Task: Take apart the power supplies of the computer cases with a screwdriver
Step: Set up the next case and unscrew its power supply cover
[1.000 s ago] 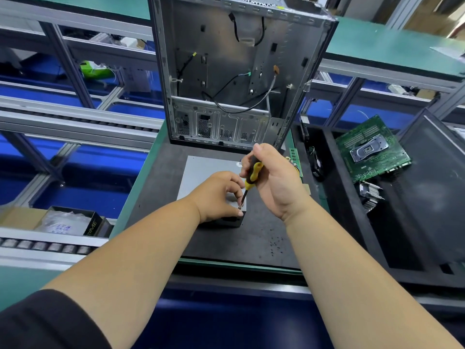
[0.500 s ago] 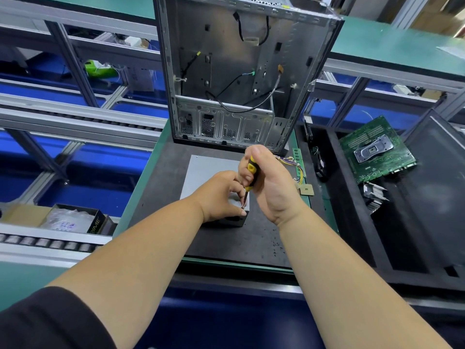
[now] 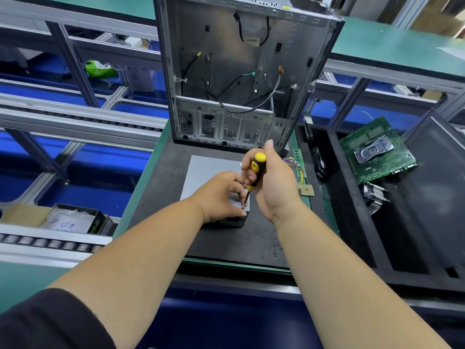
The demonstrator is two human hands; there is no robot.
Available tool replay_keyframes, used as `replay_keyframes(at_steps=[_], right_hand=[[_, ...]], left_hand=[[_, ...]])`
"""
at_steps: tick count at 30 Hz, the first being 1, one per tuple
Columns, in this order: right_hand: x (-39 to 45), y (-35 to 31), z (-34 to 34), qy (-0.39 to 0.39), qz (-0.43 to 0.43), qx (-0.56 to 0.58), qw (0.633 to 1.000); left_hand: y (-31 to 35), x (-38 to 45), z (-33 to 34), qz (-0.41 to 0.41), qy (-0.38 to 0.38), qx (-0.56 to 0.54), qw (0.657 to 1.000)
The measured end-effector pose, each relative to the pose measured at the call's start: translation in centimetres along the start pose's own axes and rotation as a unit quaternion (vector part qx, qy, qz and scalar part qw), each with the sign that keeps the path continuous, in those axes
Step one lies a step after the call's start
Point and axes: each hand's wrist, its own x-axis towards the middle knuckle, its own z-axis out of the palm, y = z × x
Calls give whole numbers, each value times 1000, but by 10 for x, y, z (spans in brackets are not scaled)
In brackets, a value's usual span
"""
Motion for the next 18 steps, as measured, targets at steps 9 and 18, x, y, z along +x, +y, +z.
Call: replay_keyframes(at_steps=[9,18], right_hand=[[0,-2,0,-12,-10,-28,999],[-1,-6,5,38,-3,-43,998]], left_hand=[[1,-3,-2,3,-1,17,1000],[2,-2,-1,7,12,0,1000]])
